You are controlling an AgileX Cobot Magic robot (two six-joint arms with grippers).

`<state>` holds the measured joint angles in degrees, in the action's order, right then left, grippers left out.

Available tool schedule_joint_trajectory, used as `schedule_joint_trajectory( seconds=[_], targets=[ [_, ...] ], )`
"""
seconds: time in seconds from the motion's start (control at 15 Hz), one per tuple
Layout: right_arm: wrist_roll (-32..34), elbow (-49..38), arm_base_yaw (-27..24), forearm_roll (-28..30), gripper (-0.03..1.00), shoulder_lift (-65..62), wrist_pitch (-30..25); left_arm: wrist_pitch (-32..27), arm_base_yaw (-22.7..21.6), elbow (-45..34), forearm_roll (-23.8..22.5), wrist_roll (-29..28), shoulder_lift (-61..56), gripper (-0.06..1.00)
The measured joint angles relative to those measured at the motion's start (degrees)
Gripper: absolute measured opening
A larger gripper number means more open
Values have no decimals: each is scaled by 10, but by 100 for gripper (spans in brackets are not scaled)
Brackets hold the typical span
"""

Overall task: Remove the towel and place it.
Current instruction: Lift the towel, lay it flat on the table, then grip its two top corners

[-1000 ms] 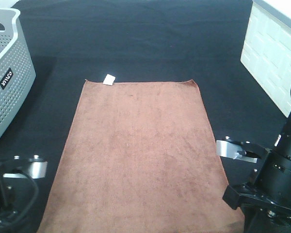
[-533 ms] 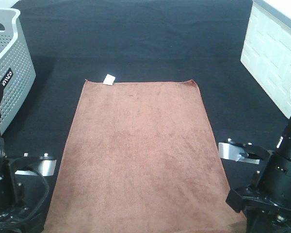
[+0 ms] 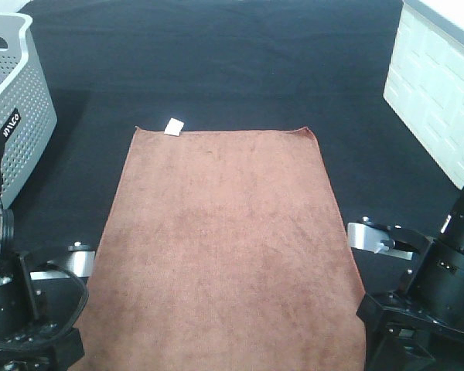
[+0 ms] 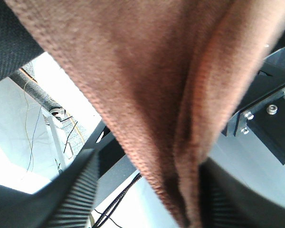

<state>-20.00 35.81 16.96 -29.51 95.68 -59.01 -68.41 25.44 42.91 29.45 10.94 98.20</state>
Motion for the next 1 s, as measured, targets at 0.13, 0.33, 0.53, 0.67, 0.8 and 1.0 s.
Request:
schedule_joint_trajectory(
  seconds=[0.13,0.33,0.53,0.67,0.8,1.0],
  targets=[
    [0,0,0,-1,67,0,0,-4,0,0,0,-1,0,62],
    [0,0,0,-6,68,0,0,-5,3,0,-3,-3,0,63],
    [0,0,0,-20,68,0,-1,-5,62,1,-61,-75,0,63],
    [-4,0,0,-36,68,0,-2,-6,119,12,-66,-88,-13,63],
    [-10,0,0,-40,68,0,-4,-9,143,23,-67,-116,-19,63],
    [-19,0,0,-40,68,-7,-8,-6,146,49,-75,-133,-26,64]
  ],
)
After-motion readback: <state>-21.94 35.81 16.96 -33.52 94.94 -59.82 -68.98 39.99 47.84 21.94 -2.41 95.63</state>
